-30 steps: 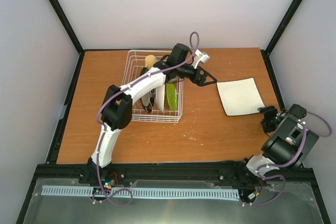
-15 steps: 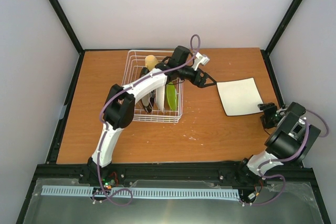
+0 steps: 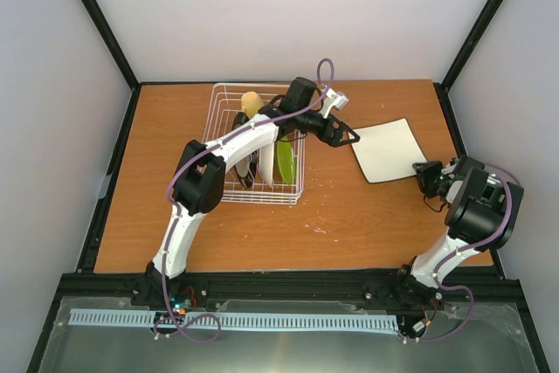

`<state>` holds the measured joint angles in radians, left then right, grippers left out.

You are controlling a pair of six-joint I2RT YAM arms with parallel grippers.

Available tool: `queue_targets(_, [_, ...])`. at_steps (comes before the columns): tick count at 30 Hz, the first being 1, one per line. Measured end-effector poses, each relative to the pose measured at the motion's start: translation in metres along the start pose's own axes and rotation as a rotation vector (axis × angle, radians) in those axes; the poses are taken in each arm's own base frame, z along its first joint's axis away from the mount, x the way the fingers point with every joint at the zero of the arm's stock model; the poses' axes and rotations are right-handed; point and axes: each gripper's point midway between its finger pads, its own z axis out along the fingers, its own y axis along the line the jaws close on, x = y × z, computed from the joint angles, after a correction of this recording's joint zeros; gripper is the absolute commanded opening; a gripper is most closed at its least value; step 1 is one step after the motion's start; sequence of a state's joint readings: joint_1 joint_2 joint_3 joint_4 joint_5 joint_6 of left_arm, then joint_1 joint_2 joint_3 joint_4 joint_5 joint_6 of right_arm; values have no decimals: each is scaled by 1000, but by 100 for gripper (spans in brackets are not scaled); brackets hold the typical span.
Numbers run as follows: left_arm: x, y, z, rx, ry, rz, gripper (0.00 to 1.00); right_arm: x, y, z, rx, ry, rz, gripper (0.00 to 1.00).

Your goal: Load the mixed dishes into the dish rack

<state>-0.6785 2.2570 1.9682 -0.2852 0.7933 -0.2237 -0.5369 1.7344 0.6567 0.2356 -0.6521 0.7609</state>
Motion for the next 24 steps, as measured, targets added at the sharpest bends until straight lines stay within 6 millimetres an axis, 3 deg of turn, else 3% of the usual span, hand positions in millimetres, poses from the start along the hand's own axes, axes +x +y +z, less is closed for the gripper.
queue_targets(3, [0, 2, -1, -4, -1, 2, 100, 3, -4, 5, 9, 9, 11, 5])
queue_targets(4, [-1, 2, -1, -6, -2, 1, 100, 5, -6, 6, 17, 14, 29, 3])
queue_targets(11, [-2, 8, -4, -25, -8, 1, 100, 9, 2, 8, -41, 41, 45, 3])
queue_targets(17, [-1, 21, -15, -42, -6, -20, 100, 25, 9, 6, -144, 70, 45, 3])
queue_targets(20, [0, 39, -34, -57, -17, -54, 100, 36, 12, 6, -221, 95, 64, 3])
queue_targets(24, [-7, 74, -80, -127, -52, -114, 100, 46, 22, 5, -354, 117, 108, 3])
